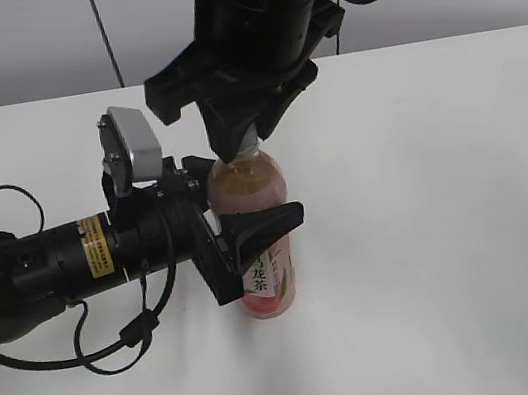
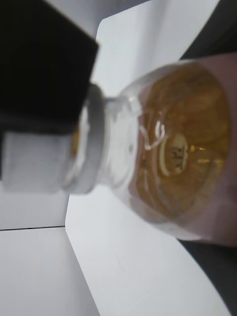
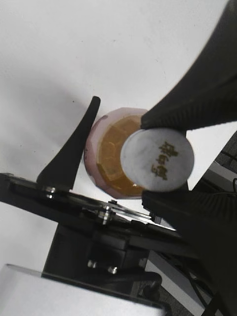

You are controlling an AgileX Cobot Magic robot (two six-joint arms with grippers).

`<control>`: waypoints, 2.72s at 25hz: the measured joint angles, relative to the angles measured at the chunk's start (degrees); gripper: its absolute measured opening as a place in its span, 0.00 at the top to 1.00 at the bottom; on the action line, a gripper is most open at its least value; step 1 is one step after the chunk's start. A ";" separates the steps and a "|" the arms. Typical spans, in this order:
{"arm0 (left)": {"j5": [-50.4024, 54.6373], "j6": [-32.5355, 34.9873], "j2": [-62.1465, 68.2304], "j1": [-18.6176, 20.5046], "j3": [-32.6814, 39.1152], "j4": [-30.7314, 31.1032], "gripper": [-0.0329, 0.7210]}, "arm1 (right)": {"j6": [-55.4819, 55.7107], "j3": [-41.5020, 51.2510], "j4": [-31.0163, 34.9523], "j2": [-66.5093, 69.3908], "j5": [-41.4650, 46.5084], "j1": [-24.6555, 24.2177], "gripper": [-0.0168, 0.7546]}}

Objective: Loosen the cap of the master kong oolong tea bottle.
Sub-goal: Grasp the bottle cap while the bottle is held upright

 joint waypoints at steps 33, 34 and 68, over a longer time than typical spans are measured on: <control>-0.16 0.57 0.00 0.00 0.00 0.59 0.35 | -78.29 -0.28 -0.21 -0.16 -0.02 -0.11 0.62; -0.16 0.57 0.00 0.00 0.00 0.59 0.35 | -80.58 -0.33 -0.21 -0.16 -0.02 -0.11 0.62; -0.39 0.63 0.00 0.11 0.00 1.94 0.35 | -127.06 -0.45 1.99 -0.21 -0.37 -0.28 0.58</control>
